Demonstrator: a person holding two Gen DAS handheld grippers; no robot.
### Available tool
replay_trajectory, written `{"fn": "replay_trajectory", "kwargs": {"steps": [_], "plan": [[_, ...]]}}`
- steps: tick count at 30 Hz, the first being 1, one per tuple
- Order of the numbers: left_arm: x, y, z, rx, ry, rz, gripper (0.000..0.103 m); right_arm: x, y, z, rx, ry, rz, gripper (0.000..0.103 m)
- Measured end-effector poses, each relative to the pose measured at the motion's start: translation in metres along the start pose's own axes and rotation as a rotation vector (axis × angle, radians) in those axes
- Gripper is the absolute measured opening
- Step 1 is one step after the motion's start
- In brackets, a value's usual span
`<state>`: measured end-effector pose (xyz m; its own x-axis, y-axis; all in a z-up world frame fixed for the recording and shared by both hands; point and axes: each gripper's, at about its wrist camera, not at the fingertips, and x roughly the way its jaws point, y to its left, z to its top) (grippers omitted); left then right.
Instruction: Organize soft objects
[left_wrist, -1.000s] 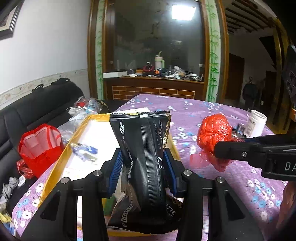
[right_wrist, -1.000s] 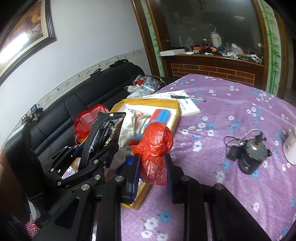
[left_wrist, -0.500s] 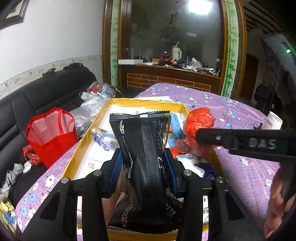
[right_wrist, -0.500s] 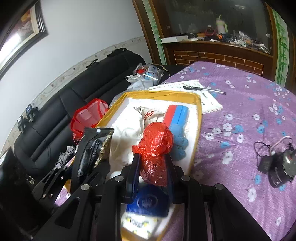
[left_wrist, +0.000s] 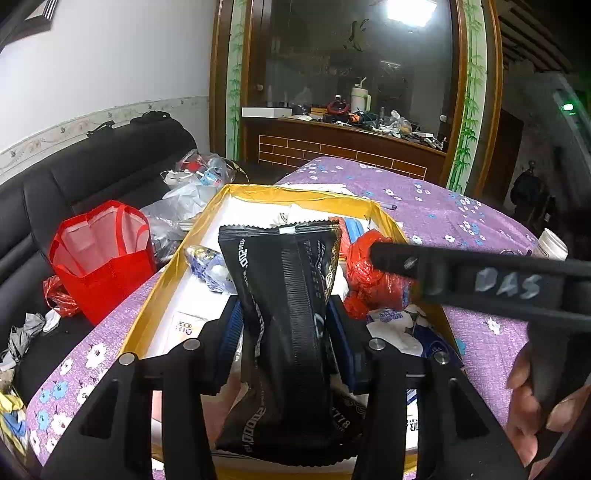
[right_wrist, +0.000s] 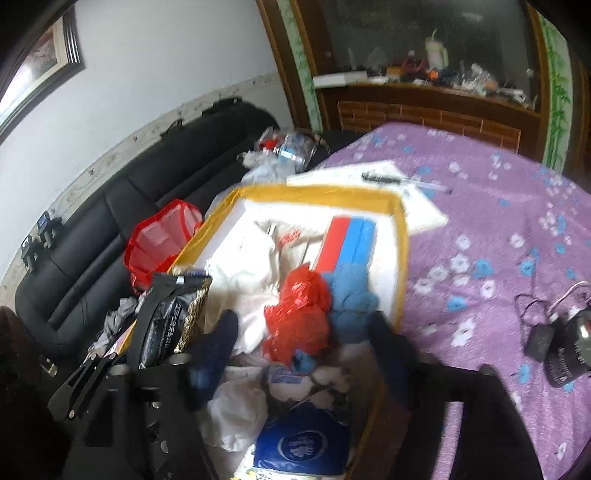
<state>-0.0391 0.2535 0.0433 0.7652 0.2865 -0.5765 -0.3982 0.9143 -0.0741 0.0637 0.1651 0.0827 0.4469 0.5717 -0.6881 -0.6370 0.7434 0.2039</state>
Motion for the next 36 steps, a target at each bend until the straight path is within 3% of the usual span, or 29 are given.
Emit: {"fn": "replay_trajectory", "kwargs": {"steps": [6, 10, 12, 15, 18, 21, 25, 27, 31, 36], "plan": [[-0.013, 0.003, 0.002, -0.023, -0.034, 0.000, 0.067, -0.034, -0.011, 0.000, 0.034, -0.072, 0.027, 0.076], [-0.032, 0.003, 0.000, -0.025, -0.086, 0.011, 0.076, -0.060, -0.018, -0.011, 0.025, -0.112, -0.005, 0.077], [-0.043, 0.001, -0.003, -0.013, -0.122, 0.025, 0.088, -0.074, -0.022, -0.023, 0.009, -0.122, -0.022, 0.083], [-0.064, -0.006, -0.010, 0.008, -0.176, 0.047, 0.089, -0.096, -0.031, -0.044, 0.005, -0.145, -0.039, 0.088], [-0.075, -0.013, -0.010, 0.032, -0.166, 0.067, 0.089, -0.118, -0.036, -0.066, -0.019, -0.159, -0.107, 0.099], [-0.086, -0.017, -0.010, 0.061, -0.173, 0.047, 0.089, -0.140, -0.037, -0.091, -0.059, -0.181, -0.179, 0.100], [-0.107, -0.023, -0.014, 0.098, -0.202, 0.084, 0.089, -0.167, -0.028, -0.129, -0.111, -0.232, -0.247, 0.102], [-0.118, -0.024, -0.019, 0.089, -0.211, 0.055, 0.089, -0.175, -0.023, -0.142, -0.123, -0.241, -0.242, 0.102], [-0.126, -0.024, -0.032, 0.081, -0.191, 0.074, 0.089, -0.185, -0.008, -0.156, -0.173, -0.256, -0.233, 0.102], [-0.119, -0.034, -0.048, 0.160, -0.173, 0.160, 0.089, -0.183, 0.011, -0.167, -0.261, -0.276, -0.227, 0.102]]}}
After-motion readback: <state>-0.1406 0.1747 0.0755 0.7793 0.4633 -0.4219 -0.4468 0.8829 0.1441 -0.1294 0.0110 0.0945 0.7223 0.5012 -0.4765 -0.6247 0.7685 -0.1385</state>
